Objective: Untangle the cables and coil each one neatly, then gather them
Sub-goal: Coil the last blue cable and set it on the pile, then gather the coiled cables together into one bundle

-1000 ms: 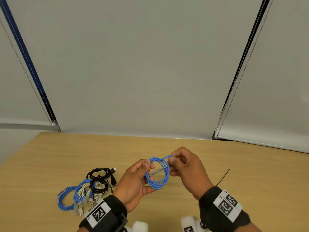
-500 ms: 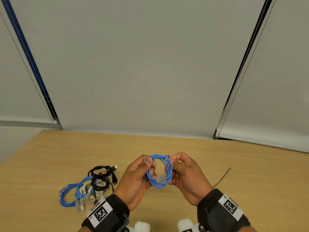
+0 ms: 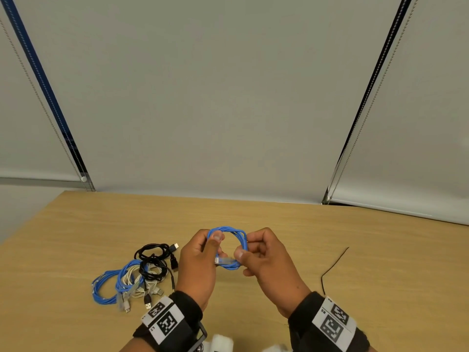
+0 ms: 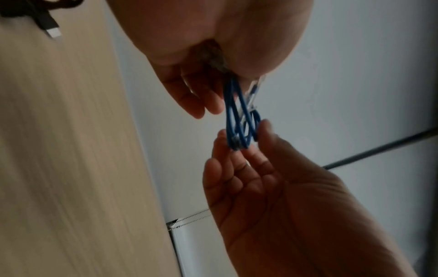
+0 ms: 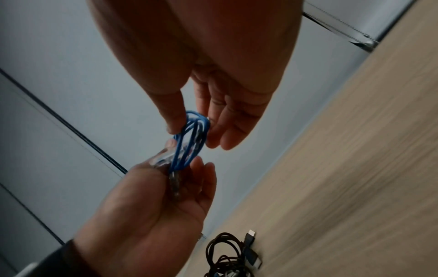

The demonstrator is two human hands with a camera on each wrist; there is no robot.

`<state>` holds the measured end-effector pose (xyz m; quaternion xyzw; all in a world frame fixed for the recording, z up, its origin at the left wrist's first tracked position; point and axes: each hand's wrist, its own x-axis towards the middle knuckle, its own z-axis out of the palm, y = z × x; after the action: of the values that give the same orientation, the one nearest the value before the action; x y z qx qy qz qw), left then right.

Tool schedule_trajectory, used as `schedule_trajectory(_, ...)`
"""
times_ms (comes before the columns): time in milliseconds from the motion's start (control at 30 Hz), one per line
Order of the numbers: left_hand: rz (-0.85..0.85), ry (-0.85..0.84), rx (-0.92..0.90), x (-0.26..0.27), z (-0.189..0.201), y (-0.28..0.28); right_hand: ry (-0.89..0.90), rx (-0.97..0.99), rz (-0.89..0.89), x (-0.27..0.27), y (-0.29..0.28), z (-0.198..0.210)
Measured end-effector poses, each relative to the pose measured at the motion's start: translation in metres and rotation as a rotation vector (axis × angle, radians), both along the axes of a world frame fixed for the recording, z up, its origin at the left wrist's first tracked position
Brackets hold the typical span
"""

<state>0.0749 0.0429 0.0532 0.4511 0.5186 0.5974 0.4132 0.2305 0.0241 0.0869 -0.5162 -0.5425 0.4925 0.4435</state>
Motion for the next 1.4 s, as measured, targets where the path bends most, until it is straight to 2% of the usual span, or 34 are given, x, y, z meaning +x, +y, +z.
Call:
schedule_trajectory(167, -0.199, 0.074, 0.057, -0.012, 0.001, -0.003, -0.121, 0.044, -0.023, 0.009, 0.007, 0.005)
schedule_trajectory(267, -0.249, 0.224, 0.083, -0.022, 0.006, -0.001, -0.122, 0.047, 0.047, 0.015, 0.011, 0.007)
schedule_trajectory(367, -0.276, 0.241, 0.030, -0.031, 0.008, -0.001, -0.023, -0.027, 0.185, 0.017, 0.013, 0.005)
schedule_trajectory(467, -0.312, 0.200, -0.022, -0.038, 0.004, -0.004, 0.179, -0.134, 0.332, 0.017, 0.010, -0.003)
schedule_trajectory(533, -0.300, 0.188, -0.061, -0.041, -0.003, -0.006, 0.228, -0.185, 0.372, 0.014, 0.008, -0.009)
schedule_trajectory(567, -0.281, 0.193, -0.084, -0.042, -0.007, -0.008, 0.195, -0.194, 0.359, 0.012, 0.008, -0.012)
schedule_trajectory(633, -0.243, 0.257, -0.122, -0.046, -0.015, -0.012, 0.008, -0.166, 0.289, 0.006, 0.007, -0.019)
schedule_trajectory(700, -0.231, 0.406, -0.128, -0.053, -0.023, -0.016, -0.243, -0.085, 0.221, -0.002, 0.006, -0.026)
schedule_trajectory(767, -0.223, 0.505, -0.140, -0.060, -0.029, -0.021, -0.392, -0.024, 0.187, -0.011, 0.005, -0.034)
schedule_trajectory(833, -0.196, 0.539, -0.161, -0.068, -0.033, -0.023, -0.415, -0.033, 0.193, -0.023, 0.005, -0.040)
schedule_trajectory(1000, -0.134, 0.592, -0.243, -0.098, -0.039, -0.025, -0.255, -0.173, 0.225, -0.055, 0.011, -0.048)
schedule_trajectory(1067, -0.134, 0.474, -0.285, -0.111, -0.038, -0.028, -0.232, -0.203, 0.250, -0.066, 0.015, -0.052)
schedule_trajectory(1167, -0.186, 0.026, -0.323, -0.120, -0.036, -0.037, -0.247, -0.220, 0.299, -0.081, 0.018, -0.058)
schedule_trajectory(1233, -0.218, -0.208, -0.336, -0.124, -0.035, -0.044, -0.275, -0.217, 0.339, -0.093, 0.021, -0.060)
schedule_trajectory(1333, -0.176, -0.419, -0.336, -0.136, -0.038, -0.051, -0.275, -0.261, 0.474, -0.109, 0.031, -0.058)
schedule_trajectory(1400, -0.125, -0.465, -0.320, -0.152, -0.041, -0.054, -0.212, -0.351, 0.554, -0.117, 0.044, -0.054)
